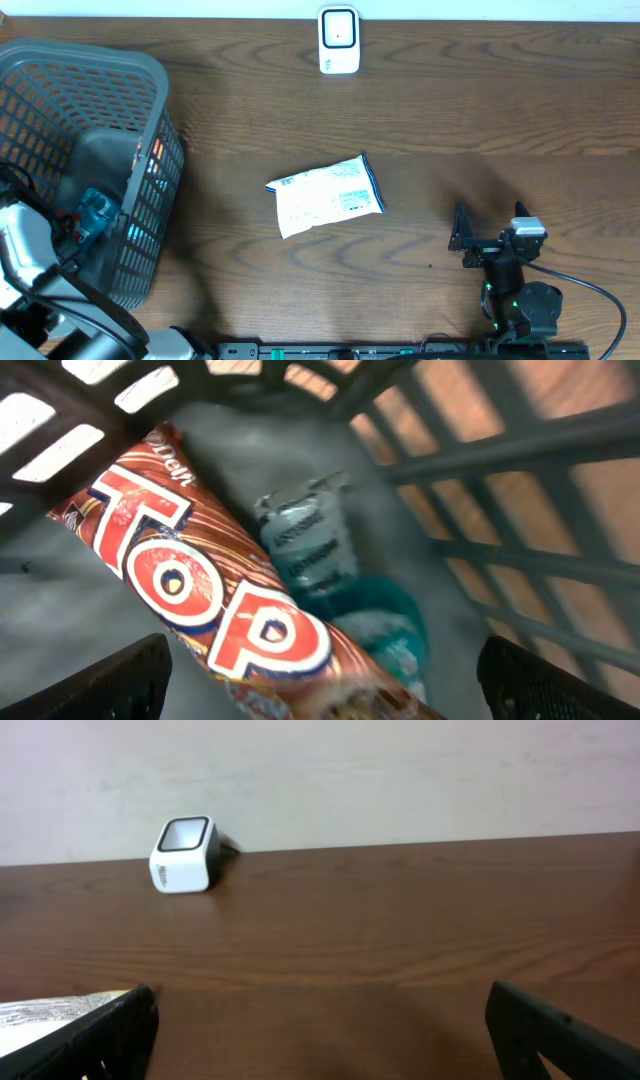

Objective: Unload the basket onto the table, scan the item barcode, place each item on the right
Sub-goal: 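Release the bag and reach the left gripper back into the basket, then grasp the orange TOP wafer bar with the left gripper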

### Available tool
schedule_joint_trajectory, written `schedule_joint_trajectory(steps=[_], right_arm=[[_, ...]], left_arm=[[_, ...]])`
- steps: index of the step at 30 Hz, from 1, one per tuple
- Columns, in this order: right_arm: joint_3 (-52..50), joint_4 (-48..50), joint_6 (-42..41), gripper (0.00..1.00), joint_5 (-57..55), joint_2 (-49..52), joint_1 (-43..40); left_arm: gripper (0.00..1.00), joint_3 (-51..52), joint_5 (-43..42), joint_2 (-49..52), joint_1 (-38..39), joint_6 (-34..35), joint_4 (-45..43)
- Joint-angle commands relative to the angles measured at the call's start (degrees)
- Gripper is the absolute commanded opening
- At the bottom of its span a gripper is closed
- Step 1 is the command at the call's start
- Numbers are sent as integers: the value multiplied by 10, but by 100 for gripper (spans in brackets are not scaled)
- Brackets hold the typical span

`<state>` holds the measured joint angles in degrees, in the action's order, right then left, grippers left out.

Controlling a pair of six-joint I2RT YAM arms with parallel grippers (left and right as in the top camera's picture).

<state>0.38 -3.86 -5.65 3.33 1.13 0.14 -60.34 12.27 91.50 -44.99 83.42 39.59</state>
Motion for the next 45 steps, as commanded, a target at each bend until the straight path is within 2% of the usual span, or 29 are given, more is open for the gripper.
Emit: schedule_joint_trajectory(steps=[1,5,8,9,11,16,22,31,37,39,43,45], right_arm=[[-1,-3,-1,99,-2,0,4],[-1,-3,-1,99,-2,0,4],[-1,-3,-1,99,-2,0,4],[-1,-2,-1,99,-2,0,4],[-1,-3,-1,99,-2,0,4],[-1,-2,-1,99,-2,0,4],[-1,-2,-1,99,-2,0,4],[-1,-2,-1,99,-2,0,4],[-1,-3,-1,99,-2,0,4],[-1,-3,-1,99,-2,0,4],[-1,-3,-1,99,-2,0,4],[-1,-2,-1,99,-2,0,4]], left_arm=[[98,7,2,12,-4,14,4],[98,7,2,13,-4,13,5],[76,7,2,13,-4,11,6],[71,7,2,13,-4,11,6],[68,7,2,13,-4,11,6],[68,7,2,14,-4,11,6],[91,9,2,18,-3,11,7],[91,10,2,34,-3,12,9],[79,10,2,35,-3,11,9],[70,10,2,36,-3,11,9],[41,10,2,36,-3,11,14],[29,11,2,37,-3,11,15]])
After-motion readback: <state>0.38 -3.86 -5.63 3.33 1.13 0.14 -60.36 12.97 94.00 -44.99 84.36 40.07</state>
